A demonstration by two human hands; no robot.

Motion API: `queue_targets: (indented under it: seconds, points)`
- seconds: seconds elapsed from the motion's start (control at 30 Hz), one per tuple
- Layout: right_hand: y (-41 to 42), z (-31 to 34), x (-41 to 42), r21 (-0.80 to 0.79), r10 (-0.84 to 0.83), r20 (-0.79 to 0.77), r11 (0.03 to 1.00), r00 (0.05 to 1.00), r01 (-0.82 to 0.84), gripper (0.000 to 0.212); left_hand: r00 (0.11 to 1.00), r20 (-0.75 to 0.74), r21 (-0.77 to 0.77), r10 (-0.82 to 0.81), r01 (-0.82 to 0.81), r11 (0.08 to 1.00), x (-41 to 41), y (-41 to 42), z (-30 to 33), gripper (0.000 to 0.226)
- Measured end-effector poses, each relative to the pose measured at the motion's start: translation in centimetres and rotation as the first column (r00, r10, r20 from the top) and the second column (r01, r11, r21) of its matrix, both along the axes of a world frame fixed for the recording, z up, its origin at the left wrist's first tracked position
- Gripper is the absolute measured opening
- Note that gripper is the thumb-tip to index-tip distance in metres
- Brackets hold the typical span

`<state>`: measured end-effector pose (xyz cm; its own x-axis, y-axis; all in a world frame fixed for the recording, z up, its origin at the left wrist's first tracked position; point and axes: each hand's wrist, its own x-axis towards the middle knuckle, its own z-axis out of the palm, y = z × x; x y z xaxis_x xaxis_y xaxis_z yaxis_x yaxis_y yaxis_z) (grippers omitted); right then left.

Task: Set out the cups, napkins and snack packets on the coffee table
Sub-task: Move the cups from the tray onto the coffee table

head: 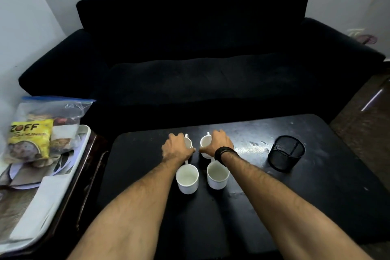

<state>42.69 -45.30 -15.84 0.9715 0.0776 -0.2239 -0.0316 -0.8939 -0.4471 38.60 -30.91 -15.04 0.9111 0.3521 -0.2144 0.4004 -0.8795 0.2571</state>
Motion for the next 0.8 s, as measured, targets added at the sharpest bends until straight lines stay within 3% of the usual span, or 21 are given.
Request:
queue_targets:
  seconds: [0.3, 0.8]
  points:
    - [-0.21, -0.13, -0.4, 0.003, -0.005, 0.018, 1.0, 1.0, 0.005, 0.079, 0.994, 0.034, 0.027, 0.109, -0.11, 0.994, -0.13, 0.38, -0.29, 0.077]
    - [0.03, -0.01, -0.52, -0.026, 0.009, -0.012, 1.0, 1.0, -0.009, 0.08, 0.997, 0.01, 0.009, 0.08, -0.08, 0.997, -0.93, 0.17, 0.01, 0.075]
